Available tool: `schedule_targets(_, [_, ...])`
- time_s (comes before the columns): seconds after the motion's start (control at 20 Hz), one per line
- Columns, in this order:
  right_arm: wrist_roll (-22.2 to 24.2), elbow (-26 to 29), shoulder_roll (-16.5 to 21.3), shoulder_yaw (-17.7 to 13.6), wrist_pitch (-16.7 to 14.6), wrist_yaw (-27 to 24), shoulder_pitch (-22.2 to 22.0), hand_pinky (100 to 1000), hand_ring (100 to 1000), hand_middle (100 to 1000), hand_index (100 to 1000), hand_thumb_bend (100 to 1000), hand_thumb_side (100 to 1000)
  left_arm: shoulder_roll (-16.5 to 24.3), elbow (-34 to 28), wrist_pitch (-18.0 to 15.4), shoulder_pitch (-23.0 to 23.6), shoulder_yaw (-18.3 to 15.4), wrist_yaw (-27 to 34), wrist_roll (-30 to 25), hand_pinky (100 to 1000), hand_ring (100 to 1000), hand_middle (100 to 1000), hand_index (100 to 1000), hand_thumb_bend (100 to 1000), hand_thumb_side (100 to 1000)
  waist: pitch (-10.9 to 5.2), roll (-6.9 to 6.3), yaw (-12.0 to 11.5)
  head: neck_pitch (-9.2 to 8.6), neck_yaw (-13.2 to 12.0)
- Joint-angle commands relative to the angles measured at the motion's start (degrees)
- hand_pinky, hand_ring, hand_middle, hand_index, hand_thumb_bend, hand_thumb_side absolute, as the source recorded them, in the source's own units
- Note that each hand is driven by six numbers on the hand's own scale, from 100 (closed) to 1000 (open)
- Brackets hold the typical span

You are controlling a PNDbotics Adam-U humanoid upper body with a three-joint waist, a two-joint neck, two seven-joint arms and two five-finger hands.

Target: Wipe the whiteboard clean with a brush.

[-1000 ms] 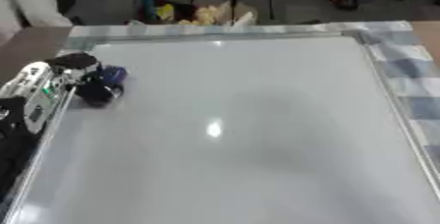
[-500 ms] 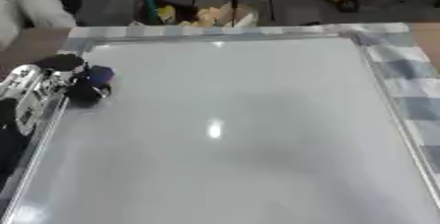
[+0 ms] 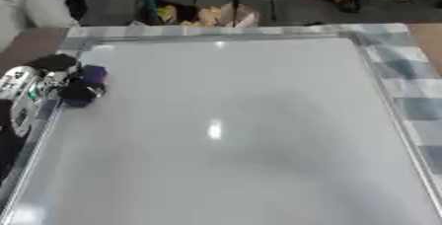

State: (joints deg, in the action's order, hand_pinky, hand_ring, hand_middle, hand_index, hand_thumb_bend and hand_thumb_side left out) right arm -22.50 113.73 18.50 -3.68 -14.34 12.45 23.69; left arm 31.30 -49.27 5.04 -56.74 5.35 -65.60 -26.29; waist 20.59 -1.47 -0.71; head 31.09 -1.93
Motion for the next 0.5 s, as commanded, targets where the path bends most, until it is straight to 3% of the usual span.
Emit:
schedule_targets(0.05, [-0.2, 0.9, 0.9, -0.4, 0.1, 0.1, 0.4, 777, 858, 681, 796, 100, 877, 1.6, 1.6, 0.1, 0.2, -0.2, -1.1, 0.1, 290, 397, 386, 631, 100, 612, -1.02, 0.19, -0.1, -0.43, 0.1])
schedule_targets(0.5, [-0.1, 0.9, 0.9, -0.3, 0.1, 0.1, 0.4, 777, 858, 681, 796, 100, 877, 1.1, 1.8, -0.4, 0.0, -0.1, -0.8, -0.2, 290, 395, 384, 629, 100, 620, -1.17, 0.09, 0.0, -0.54, 0.0])
